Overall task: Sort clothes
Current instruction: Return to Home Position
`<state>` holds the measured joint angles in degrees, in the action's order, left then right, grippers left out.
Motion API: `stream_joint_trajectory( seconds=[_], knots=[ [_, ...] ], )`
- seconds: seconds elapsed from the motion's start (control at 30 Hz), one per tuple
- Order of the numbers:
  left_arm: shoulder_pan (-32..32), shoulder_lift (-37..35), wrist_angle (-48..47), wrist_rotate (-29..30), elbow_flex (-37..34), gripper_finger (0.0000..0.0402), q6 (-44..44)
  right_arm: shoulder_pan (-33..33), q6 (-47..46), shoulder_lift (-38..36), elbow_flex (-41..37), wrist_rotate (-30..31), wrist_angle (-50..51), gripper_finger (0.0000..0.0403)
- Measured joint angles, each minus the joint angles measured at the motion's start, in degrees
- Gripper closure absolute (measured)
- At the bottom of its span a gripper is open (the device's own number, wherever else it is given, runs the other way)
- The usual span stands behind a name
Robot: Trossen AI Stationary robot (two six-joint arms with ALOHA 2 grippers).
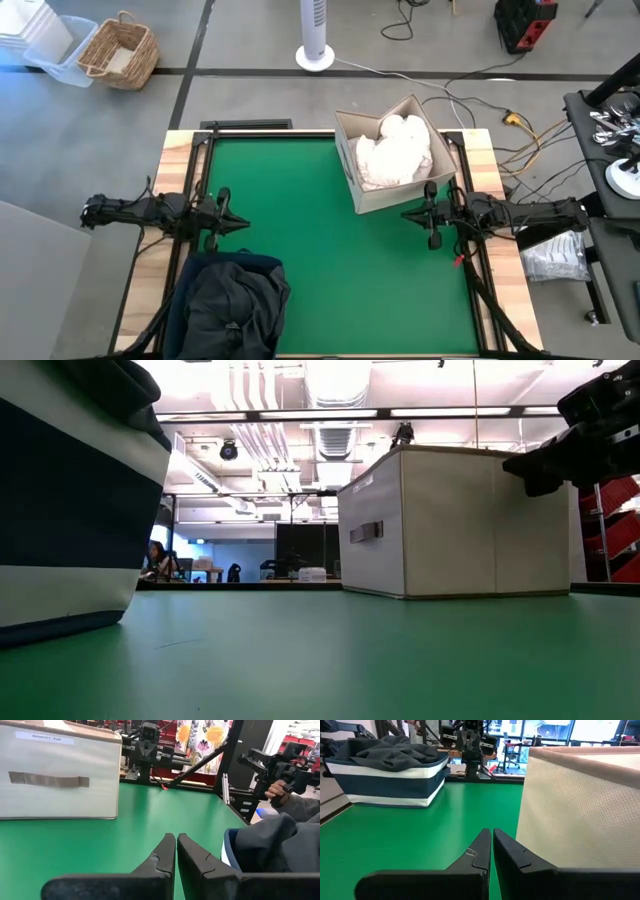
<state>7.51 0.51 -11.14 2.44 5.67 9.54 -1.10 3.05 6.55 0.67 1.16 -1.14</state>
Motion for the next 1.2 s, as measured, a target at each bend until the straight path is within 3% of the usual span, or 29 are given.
stream_joint_trajectory(
  seconds=[1.2],
  knots=[
    [0.0,0.1,-0.1,0.0,0.0,0.0401,0.0,0.0,0.0,0.0,0.7,-0.1,-0.8,0.039]
  ],
)
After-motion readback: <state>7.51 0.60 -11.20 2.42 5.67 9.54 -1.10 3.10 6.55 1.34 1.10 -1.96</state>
